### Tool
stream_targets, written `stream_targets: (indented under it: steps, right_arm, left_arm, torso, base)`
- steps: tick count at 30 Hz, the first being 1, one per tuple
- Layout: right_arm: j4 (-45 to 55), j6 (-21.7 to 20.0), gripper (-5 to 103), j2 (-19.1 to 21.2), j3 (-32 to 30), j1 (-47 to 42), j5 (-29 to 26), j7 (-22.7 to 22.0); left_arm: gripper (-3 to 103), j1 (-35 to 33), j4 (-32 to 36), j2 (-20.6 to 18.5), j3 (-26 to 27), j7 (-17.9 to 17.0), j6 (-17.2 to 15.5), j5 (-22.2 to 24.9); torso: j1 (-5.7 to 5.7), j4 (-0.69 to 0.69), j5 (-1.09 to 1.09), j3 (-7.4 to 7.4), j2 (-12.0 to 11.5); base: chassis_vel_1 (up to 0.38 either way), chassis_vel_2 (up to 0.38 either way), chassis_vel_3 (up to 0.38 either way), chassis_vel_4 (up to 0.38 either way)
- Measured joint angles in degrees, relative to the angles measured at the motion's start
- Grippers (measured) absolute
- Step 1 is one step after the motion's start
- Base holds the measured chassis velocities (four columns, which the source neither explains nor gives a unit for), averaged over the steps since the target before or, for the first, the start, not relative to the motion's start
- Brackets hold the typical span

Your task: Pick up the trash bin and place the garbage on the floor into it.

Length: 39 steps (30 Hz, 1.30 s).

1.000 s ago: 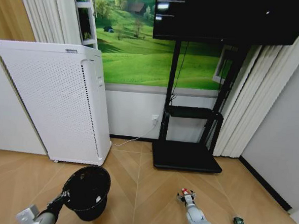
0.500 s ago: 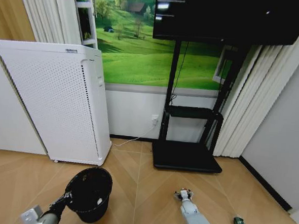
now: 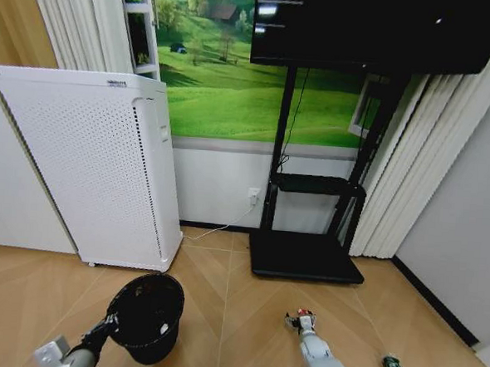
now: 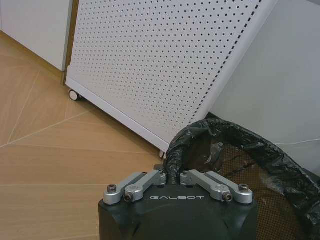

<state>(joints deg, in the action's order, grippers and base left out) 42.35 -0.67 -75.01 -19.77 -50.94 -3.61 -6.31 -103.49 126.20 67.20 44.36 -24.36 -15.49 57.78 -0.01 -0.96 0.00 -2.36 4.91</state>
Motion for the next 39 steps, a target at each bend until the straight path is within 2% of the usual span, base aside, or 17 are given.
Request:
stream_targets:
  steps: [4, 6, 11, 15, 22, 30, 32, 33, 35, 36, 38, 39]
  right_arm:
    - [-0.2, 0.4, 100, -0.1, -0.1, -0.2, 0.0, -0.6]
    - [-0.6, 0.5, 100, 0.1, -0.2, -0.5, 0.6, -0.6]
    - [-0.9, 0.6, 100, 0.3, -0.6, -0.9, 0.6, -1.3]
    - [0.0, 0.5, 100, 0.9, -1.5, -2.0, 0.6, -2.3]
    - [0.0, -1.3, 100, 2.5, -2.1, -3.9, 0.3, -1.0]
    - [-2.3, -2.7, 101, 1.6, -2.2, -2.4, 0.4, -1.3]
    - [-2.0, -3.2, 91, 1.6, -2.2, -2.4, 0.3, -1.5]
    - [-2.0, -3.2, 91, 1.6, -2.2, -2.4, 0.3, -1.5]
    - [-1.3, -4.3, 80, 1.9, -2.2, -2.8, 0.1, -1.7]
    - [-1.3, -4.3, 80, 1.9, -2.2, -2.8, 0.1, -1.7]
    - [-0.5, -5.4, 70, 2.6, -2.2, -3.6, -0.6, -1.8]
    - [-0.5, -5.4, 70, 2.6, -2.2, -3.6, -0.6, -1.8]
  left_arm:
    - [6, 0.1, 0.0, 0.1, 0.0, 0.0, 0.0, 0.0]
    - [6, 0.1, 0.0, 0.1, 0.0, 0.0, 0.1, 0.0]
    - [6, 0.1, 0.0, 0.1, 0.1, 0.0, 0.1, 0.0]
    - [6, 0.1, 0.0, 0.1, 0.4, 0.1, 0.1, 0.0]
    - [6, 0.5, -0.2, 0.2, 0.1, 0.1, 0.2, 0.0]
    - [6, -0.5, 0.4, 0.5, 0.2, 0.1, 0.2, 0.0]
    - [6, -0.4, 0.4, 0.6, 0.3, 0.1, 0.2, 0.0]
    - [6, -0.4, 0.4, 0.6, 0.3, 0.1, 0.2, 0.0]
    - [6, -0.2, 0.5, 0.6, 0.2, 0.1, 0.2, 0.0]
    - [6, -0.2, 0.5, 0.6, 0.2, 0.1, 0.2, 0.0]
    - [6, 0.0, 0.5, 0.5, 0.2, 0.1, 0.2, 0.0]
    - [6, 0.0, 0.5, 0.5, 0.2, 0.1, 0.2, 0.0]
  torso:
    - [0.00, 0.00, 0.00, 0.00, 0.0]
    - [0.00, -0.04, -0.01, -0.01, 0.0]
    - [0.01, 0.01, 0.00, -0.02, 0.0]
    - [0.01, -0.01, 0.00, -0.02, 0.0]
    - [0.00, -0.02, -0.01, 0.00, 0.0]
    - [0.00, 0.01, -0.02, 0.00, 0.0]
    - [0.00, 0.00, -0.01, 0.00, 0.0]
    - [0.00, 0.00, -0.01, 0.00, 0.0]
    - [0.00, 0.01, 0.00, 0.00, 0.0]
    - [0.00, 0.01, 0.00, 0.00, 0.0]
    - [0.00, 0.00, -0.02, 0.00, 0.0]
    - [0.00, 0.00, -0.02, 0.00, 0.0]
  base:
    - [-0.121, 0.107, 0.119, -0.128]
    - [-0.172, 0.167, 0.167, -0.169]
    - [-0.143, 0.139, 0.139, -0.100]
    - [-0.017, 0.021, 0.018, -0.004]
    - [0.032, -0.035, -0.032, 0.026]
    - [0.000, 0.000, 0.000, 0.000]
    - [0.000, 0.000, 0.000, 0.000]
    - [0.000, 0.000, 0.000, 0.000]
    - [0.000, 0.000, 0.000, 0.000]
    - [0.000, 0.000, 0.000, 0.000]
    - [0.000, 0.000, 0.000, 0.000]
    - [0.000, 0.000, 0.000, 0.000]
